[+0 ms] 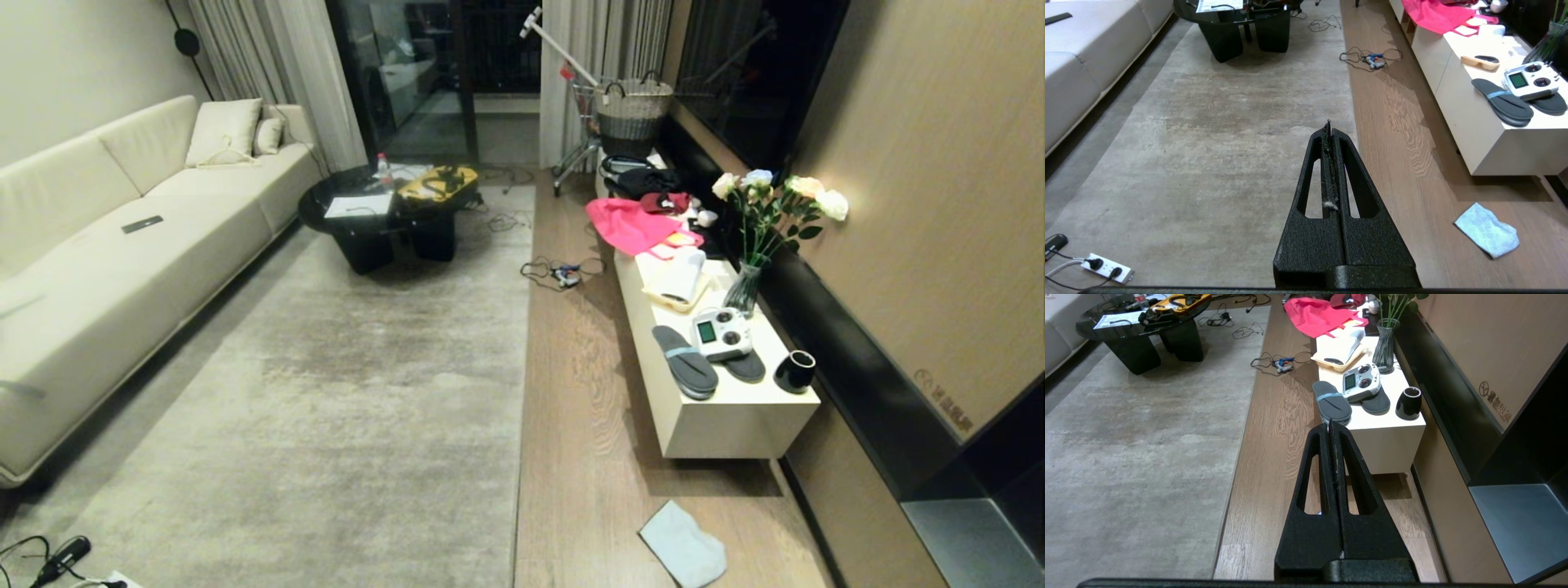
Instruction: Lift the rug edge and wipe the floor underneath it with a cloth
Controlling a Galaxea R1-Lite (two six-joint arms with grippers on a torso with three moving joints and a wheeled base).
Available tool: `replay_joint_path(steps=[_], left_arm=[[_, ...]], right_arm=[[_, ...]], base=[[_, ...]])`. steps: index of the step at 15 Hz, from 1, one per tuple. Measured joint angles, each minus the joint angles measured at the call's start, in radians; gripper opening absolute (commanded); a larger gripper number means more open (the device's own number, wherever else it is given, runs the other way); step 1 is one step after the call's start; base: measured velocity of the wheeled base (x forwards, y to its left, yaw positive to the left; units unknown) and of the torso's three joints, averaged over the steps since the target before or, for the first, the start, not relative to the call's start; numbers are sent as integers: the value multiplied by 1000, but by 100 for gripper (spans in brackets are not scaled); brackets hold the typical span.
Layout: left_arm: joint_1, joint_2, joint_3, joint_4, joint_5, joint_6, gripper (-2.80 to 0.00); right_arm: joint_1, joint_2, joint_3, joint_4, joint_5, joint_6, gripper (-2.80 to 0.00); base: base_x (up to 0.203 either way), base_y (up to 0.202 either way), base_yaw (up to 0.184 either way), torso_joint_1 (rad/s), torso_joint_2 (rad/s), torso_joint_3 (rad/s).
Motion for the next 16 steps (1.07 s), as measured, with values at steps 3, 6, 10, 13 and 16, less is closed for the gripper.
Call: replay_joint_path(steps=[3,6,10,13,16], left_arm=[[0,0,0,0,0,0,-280],[0,0,0,0,0,0,-280],[0,0,0,0,1,0,-280],[0,0,0,0,0,0,-280],[0,0,0,0,0,0,-280]], right_arm=[[0,0,0,0,0,0,-280],[0,0,0,0,0,0,-280],[0,0,0,0,0,0,-280],[0,0,0,1,0,5,-280],[0,0,0,1,-1,9,-280]], base=[[0,0,0,147,-335,-192],[0,0,0,147,-325,-184],[0,0,0,140,-303,-169],[0,0,0,100,-209,-115],[0,0,0,86,-185,-104]])
